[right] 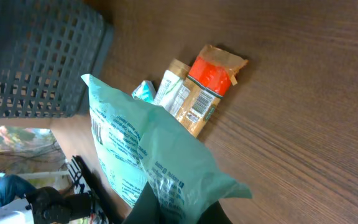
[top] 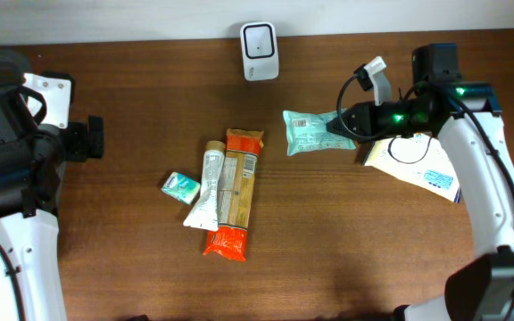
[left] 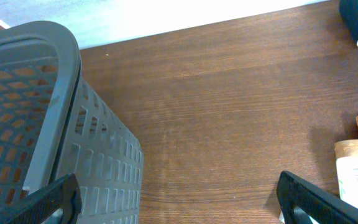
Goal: Scan the item barcode
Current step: 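Lift the green wipes pack and carry it toward the scanner, then hold the green wipes pack in front of the scanner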
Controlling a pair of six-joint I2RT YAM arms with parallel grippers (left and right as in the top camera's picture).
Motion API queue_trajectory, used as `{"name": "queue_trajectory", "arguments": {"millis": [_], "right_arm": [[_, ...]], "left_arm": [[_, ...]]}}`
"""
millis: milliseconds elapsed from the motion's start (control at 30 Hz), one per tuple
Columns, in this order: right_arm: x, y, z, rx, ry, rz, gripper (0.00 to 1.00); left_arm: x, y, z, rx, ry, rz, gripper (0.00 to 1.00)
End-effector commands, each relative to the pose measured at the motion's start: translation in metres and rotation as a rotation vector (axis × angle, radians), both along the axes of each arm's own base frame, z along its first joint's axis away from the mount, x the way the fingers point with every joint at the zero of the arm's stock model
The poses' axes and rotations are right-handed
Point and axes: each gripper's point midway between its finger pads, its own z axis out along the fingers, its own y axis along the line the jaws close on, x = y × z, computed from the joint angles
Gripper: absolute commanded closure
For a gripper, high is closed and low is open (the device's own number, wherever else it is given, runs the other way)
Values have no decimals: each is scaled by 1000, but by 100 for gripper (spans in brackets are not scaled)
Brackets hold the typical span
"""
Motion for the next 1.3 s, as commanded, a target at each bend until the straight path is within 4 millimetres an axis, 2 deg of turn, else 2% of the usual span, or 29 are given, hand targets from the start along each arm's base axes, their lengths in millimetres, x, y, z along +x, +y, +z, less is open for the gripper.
{"name": "queue_trajectory", "arguments": {"millis": [0,100,233,367,467,600,700,800,967,1133,1267], "right_arm": [[-7,-1,33,14,-74,-21,96],[-7,7,50,8,-98,-29,96],[16,16,63,-259,-225,-137,96],[63,23,91,-555,-488,-340,96],[102,33,94,-727,-667,-405,96],[160,56,78,-923,-879,-376,96],[211,75,51,-1087,-1061,-302,96],[238,83,39,-1215,-1196,-282,96],[262,97,21,-1351,-1377,-251,96],[273,112,-15,-1397,-1446,-142,96],[275,115,-25,-1383,-1456,-117,96]], "left_arm": [[1,0,2,7,-5,-14,1],[1,0,2,7,-5,-14,1],[1,0,2,7,-5,-14,1],[1,0,2,7,-5,-14,1],[1,0,2,7,-5,-14,1],[1,0,2,7,-5,-14,1],[1,0,2,7,-5,-14,1],[1,0,2,7,-5,-14,1],[1,0,2,7,-5,-14,1],[1,0,2,7,-5,-14,1],[1,0,2,7,-5,-14,1]]}}
